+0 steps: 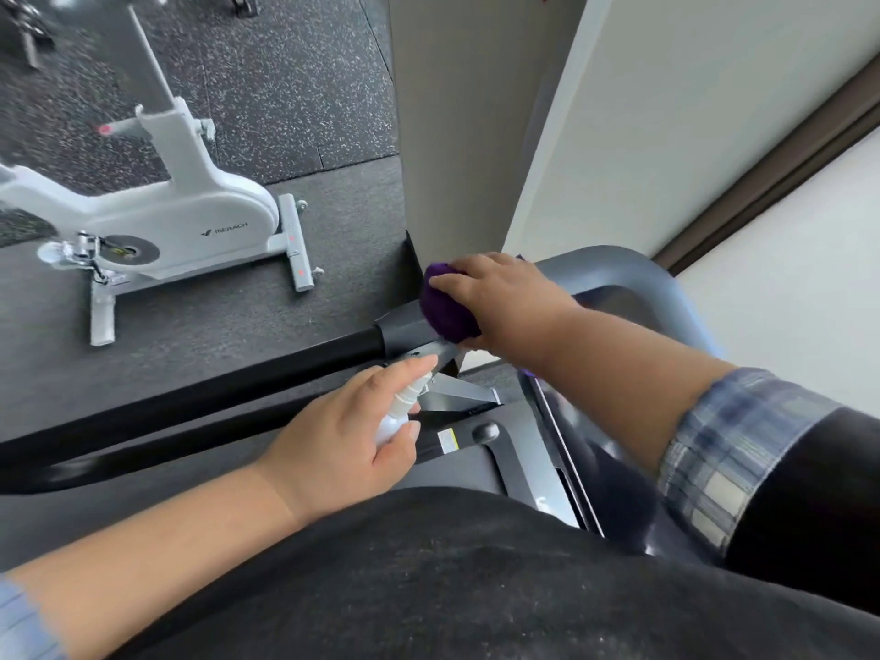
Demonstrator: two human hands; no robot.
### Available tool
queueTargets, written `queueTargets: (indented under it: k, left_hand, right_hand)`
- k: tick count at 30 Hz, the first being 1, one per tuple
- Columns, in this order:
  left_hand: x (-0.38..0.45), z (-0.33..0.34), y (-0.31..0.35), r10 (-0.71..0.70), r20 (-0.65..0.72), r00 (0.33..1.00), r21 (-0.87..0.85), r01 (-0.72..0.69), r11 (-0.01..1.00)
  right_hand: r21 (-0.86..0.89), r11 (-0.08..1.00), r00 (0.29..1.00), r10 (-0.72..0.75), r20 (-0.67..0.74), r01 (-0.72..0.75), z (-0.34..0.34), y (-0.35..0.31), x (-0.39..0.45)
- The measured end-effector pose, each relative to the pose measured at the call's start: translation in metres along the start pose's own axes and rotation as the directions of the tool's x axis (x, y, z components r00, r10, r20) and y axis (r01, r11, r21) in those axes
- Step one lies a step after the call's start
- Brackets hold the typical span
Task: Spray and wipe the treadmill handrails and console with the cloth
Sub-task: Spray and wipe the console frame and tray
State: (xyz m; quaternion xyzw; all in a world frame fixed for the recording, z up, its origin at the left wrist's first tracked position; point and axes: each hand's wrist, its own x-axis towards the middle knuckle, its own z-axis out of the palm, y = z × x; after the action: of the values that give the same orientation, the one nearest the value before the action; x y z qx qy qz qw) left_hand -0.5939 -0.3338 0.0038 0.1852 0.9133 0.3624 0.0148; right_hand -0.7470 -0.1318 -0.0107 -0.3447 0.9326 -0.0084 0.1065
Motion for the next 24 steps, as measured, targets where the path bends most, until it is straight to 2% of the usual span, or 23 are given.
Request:
queueTargets:
  k: [3,6,11,14,18,21,24]
  left_hand:
    - [-0.002,-0.006,-0.006,0.014,-0.009,1.000,-0.012,-0.014,1.000]
    - [-0.004,-0.010,-0.014,0.043,-0.007,0.999,-0.057,-0.043,0.997]
    - [0.000,-0.018,-0.027,0.116,0.017,0.993,-0.147,-0.112,0.983]
    - [0.004,-0.027,-0.035,0.201,0.037,0.979,-0.162,-0.193,0.968]
    - [-0.003,-0.043,-0.048,0.272,0.104,0.957,-0.206,-0.247,0.947]
    - [-0.012,-0.057,-0.062,0.317,0.140,0.938,-0.232,-0.280,0.932]
    - [-0.022,-0.067,-0.076,0.347,0.147,0.926,-0.251,-0.304,0.919]
  right_hand:
    - [-0.029,0.995,0.995,-0.095,0.018,0.095,0.001,-0.051,0.024]
    - [-0.105,0.989,0.995,-0.100,0.014,0.101,0.010,-0.085,0.040]
    - [-0.045,0.999,1.000,-0.001,-0.022,0.000,0.011,-0.083,0.030]
    - [0.058,0.984,0.984,0.170,-0.046,-0.167,0.010,-0.067,0.010]
    - [0.117,0.908,0.912,0.408,-0.043,-0.401,0.016,-0.047,-0.011]
    - [0.113,0.893,0.896,0.443,-0.043,-0.436,0.020,-0.056,-0.007]
    - [0.078,0.926,0.926,0.373,-0.048,-0.369,0.018,-0.086,0.005]
